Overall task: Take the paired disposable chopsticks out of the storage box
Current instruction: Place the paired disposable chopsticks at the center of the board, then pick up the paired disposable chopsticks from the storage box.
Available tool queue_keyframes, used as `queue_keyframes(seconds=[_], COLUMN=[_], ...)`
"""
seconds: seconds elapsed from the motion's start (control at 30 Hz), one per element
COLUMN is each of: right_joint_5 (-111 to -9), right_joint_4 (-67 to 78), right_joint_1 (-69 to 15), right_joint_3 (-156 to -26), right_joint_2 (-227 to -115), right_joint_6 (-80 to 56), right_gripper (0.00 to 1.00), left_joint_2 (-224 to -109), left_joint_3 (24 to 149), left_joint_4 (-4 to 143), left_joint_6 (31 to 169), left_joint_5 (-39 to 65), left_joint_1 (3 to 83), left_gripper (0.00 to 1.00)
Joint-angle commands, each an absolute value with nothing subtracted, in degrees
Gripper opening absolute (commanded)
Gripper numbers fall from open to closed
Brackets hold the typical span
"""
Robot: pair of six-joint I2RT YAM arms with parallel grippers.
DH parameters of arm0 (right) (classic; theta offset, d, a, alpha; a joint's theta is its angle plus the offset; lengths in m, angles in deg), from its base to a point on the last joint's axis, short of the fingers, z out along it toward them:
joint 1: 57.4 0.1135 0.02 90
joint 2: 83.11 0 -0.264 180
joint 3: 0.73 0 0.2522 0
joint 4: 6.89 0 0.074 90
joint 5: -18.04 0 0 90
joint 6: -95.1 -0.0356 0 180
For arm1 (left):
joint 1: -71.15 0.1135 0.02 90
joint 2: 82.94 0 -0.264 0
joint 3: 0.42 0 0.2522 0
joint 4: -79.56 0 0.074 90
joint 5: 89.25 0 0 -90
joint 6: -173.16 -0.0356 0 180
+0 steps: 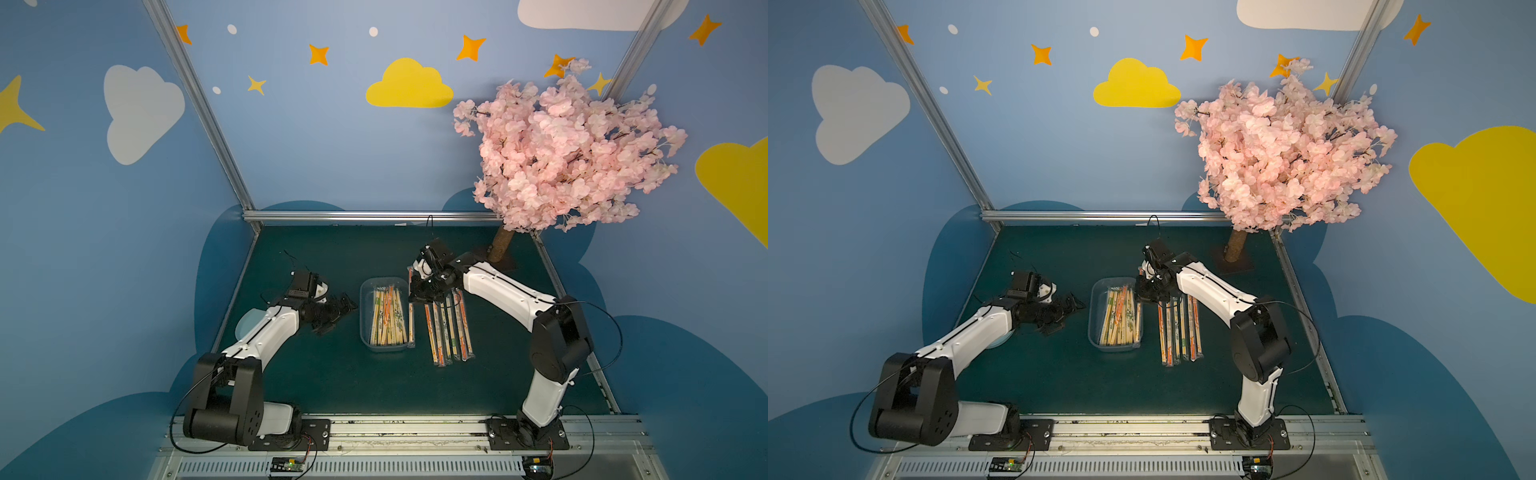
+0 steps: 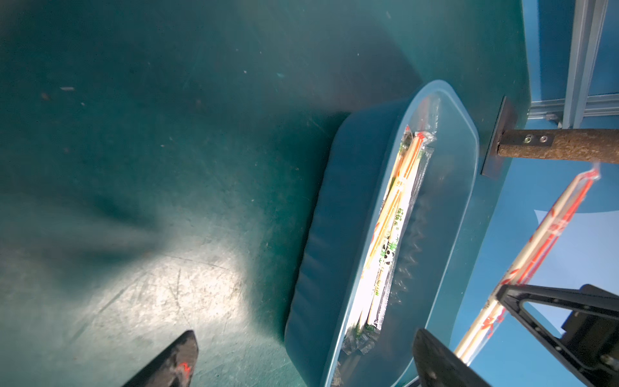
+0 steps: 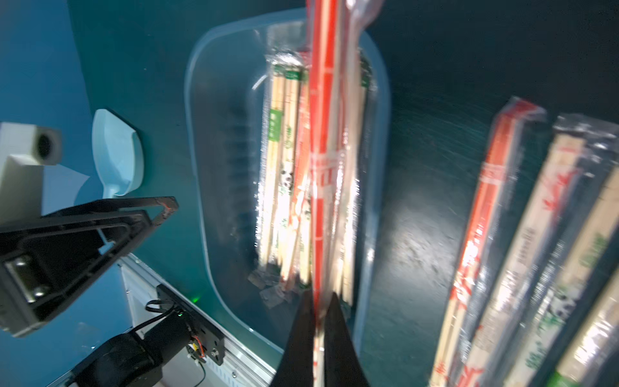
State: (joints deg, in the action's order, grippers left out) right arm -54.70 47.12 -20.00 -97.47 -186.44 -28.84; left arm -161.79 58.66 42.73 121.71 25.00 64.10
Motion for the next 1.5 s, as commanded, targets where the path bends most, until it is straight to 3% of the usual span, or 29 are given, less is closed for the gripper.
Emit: queue_keyframes(seconds=[0.0, 0.63, 0.7, 0.87, 1.2, 1.47], right_joint_5=[-59.1, -62.4, -62.5, -62.9, -61.9, -58.1], right_joint_4=[49.5, 49.8, 49.9, 50.6, 53.0, 53.8], right_joint_1=[-20.1, -18.9, -18.8, -18.9, -17.6, -14.0], right_joint_3=[-93.8, -91.1, -91.4, -91.3, -97.1, -108.4], right_joint_2=[-183.7, -192.9, -193.5, -191.5, -185.1, -192.9], right_joint_6=[-25.7, -23.1, -23.2, -23.9, -26.1, -27.5], right_gripper=[0.00, 0.00, 0.04, 0.27, 0.29, 0.30], left_joint_2=[-160.8, -160.7, -160.8, -160.9, -161.5, -161.6], left_joint_3=[60.0, 60.8, 60.8, 60.8, 60.1, 59.3], left_joint_4=[41.7, 41.3, 41.3, 41.5, 41.6, 41.6], left_joint_6=[120.4, 121.2, 121.3, 121.2, 121.1, 121.3], left_joint_5=[25.6, 24.5, 24.6, 24.5, 24.0, 22.8], left_joint_1=[63.4, 62.0, 61.9, 61.8, 61.8, 62.0], left_gripper=[1.00, 1.00, 1.00, 1.00, 1.00, 1.00])
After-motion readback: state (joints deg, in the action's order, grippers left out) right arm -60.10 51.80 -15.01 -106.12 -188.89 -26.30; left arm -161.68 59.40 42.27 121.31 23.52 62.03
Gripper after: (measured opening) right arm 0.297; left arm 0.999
